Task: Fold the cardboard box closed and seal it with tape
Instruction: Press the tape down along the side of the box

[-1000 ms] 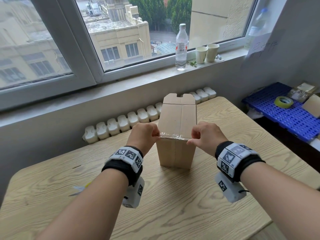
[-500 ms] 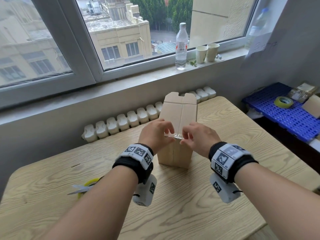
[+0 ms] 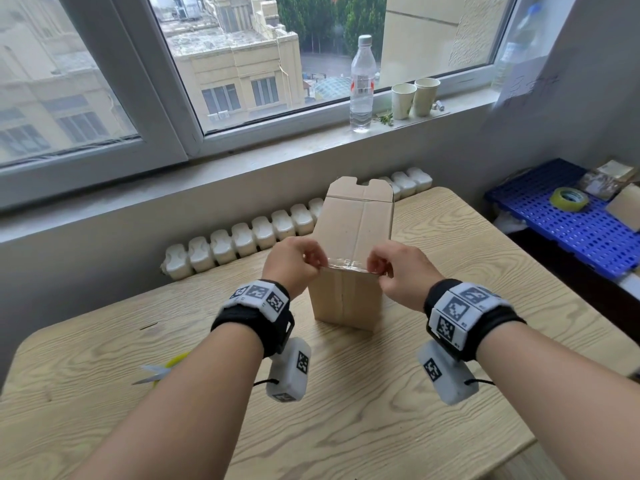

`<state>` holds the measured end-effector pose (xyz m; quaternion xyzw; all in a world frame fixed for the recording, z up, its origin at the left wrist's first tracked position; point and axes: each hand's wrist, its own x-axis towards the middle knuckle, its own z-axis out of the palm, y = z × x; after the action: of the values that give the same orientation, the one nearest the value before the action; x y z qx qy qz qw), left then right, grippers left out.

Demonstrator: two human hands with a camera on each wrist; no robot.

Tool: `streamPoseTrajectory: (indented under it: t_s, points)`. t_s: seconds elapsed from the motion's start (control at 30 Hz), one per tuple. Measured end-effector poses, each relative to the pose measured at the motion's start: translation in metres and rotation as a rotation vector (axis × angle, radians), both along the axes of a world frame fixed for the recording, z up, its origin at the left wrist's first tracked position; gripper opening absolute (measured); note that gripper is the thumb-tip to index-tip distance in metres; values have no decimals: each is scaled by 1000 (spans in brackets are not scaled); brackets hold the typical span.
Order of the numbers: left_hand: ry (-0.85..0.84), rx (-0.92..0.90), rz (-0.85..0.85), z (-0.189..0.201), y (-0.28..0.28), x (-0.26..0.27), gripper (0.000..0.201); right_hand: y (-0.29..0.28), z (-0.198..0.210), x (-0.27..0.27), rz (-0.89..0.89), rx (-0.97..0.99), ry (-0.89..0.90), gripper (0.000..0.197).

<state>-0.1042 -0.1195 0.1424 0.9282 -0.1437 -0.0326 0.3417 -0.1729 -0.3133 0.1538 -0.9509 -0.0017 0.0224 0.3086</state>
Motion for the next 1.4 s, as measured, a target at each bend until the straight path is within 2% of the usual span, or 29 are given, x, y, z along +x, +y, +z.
streamPoseTrajectory:
  t_s: [0.1, 0.17, 0.2, 0.3, 0.37, 0.47, 0.53, 0.63, 0.77, 0.8, 0.83, 0.93, 0.97, 1.1, 1.2, 1.27, 1.33, 1.4]
  points:
    - [35, -41, 171, -4, 21, 3, 33, -4, 0, -3, -154, 123, -130, 14]
    - [104, -74, 206, -8, 28, 3, 39, -7, -3, -3, -302, 191, -205, 6]
    - [154, -85, 189, -10, 29, 3, 45, -8, -7, -2, -357, 205, -198, 8]
    - [289, -105, 91, -21, 21, 1, 58, -11, -23, 2, -413, 301, -31, 45]
    - [302, -148, 47, -26, 14, -1, 48, -9, -30, 4, -388, 320, 93, 68]
    - [302, -196, 50, -29, 9, -1, 37, -3, -34, 6, -349, 246, 159, 77]
    - [318, -228, 60, -27, 9, -2, 39, -1, -33, 7, -358, 246, 165, 75]
    - [313, -315, 91, -19, 13, 1, 45, -1, -30, 10, -377, 349, 154, 72]
    - [269, -462, 153, 9, 16, 3, 50, 2, -25, 16, -400, 617, 166, 31]
    - [253, -475, 158, 15, 16, 4, 49, 3, -24, 17, -412, 680, 194, 25]
    - [245, -469, 158, 21, 15, 4, 49, 4, -26, 18, -417, 719, 221, 28]
    - [306, -410, 110, 22, 18, 0, 46, 6, -35, 16, -398, 659, 316, 59]
    - [352, -367, 92, 19, 20, -2, 44, 6, -38, 15, -385, 617, 337, 62]
    - [518, -293, 75, -4, 28, -12, 43, 6, -46, 13, -415, 511, 395, 54]
    - [534, -212, 59, -20, 32, -11, 45, 3, -53, 15, -446, 456, 410, 69]
    - [478, -111, 140, -32, 37, -6, 52, 3, -57, 17, -464, 430, 386, 68]
    - [404, -33, 299, -45, 47, 1, 61, 4, -61, 17, -469, 378, 385, 59]
    - [439, -47, 414, -56, 57, 6, 67, 3, -68, 16, -472, 265, 383, 47]
